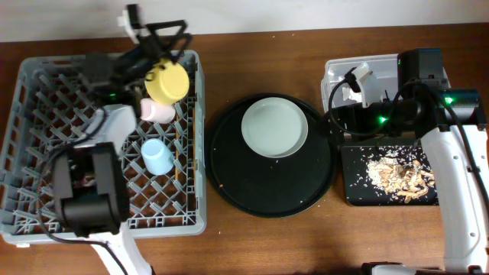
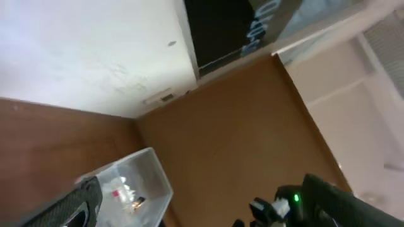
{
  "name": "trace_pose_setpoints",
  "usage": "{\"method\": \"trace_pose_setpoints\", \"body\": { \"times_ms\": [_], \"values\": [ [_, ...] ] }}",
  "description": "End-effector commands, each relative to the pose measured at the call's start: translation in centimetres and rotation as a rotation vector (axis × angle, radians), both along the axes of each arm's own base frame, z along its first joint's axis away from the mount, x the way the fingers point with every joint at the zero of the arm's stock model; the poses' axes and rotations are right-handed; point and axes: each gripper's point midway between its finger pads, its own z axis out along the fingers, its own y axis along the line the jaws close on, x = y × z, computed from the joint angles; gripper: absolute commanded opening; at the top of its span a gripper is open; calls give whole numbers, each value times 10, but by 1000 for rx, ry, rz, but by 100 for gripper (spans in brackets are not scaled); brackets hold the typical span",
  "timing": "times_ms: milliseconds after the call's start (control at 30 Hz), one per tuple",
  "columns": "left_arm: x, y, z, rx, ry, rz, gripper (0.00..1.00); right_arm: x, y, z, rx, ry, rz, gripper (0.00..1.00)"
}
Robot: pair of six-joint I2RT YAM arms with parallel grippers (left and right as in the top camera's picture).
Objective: Sort waste into correct bins and load items into the dishwasher rack
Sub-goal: 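Release the yellow bowl and move the left gripper back to the tray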
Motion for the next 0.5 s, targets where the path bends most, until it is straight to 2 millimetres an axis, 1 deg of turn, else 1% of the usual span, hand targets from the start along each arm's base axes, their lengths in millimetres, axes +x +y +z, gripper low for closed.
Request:
{"method": "trace_pose_setpoints", "body": {
  "times_ms": [0, 33, 67, 133, 167, 233, 333, 367, 400, 467],
  "values": [
    [14, -33, 3, 37, -24, 110, 99, 0, -2, 0, -1, -1, -6, 99],
    [22, -44, -14, 118, 1, 161, 99, 0, -2, 0, -1, 0, -6, 99],
    [24, -50, -21, 171, 9, 182, 99, 0, -2, 0, -1, -1, -6, 99],
    [27, -62, -33, 342, 15, 213, 99, 0, -2, 0, -1, 0, -6, 99],
    [26, -66, -35, 414, 19, 210, 99, 0, -2, 0, -1, 0, -6, 99],
    [21, -72, -29, 549, 28, 178, 99, 0, -2, 0, -1, 0, -6, 99],
    [13, -61, -22, 798, 33, 216, 99, 0, -2, 0, -1, 0, -6, 99],
    [8, -52, -22, 902, 43, 237, 99, 0, -2, 0, -1, 0, -6, 99],
    [-3, -37, -30, 1049, 89, 266, 99, 0, -2, 0, -1, 0, -6, 99],
    [-25, -12, -56, 1237, 194, 266, 99, 0, -2, 0, -1, 0, -6, 99]
  ]
}}
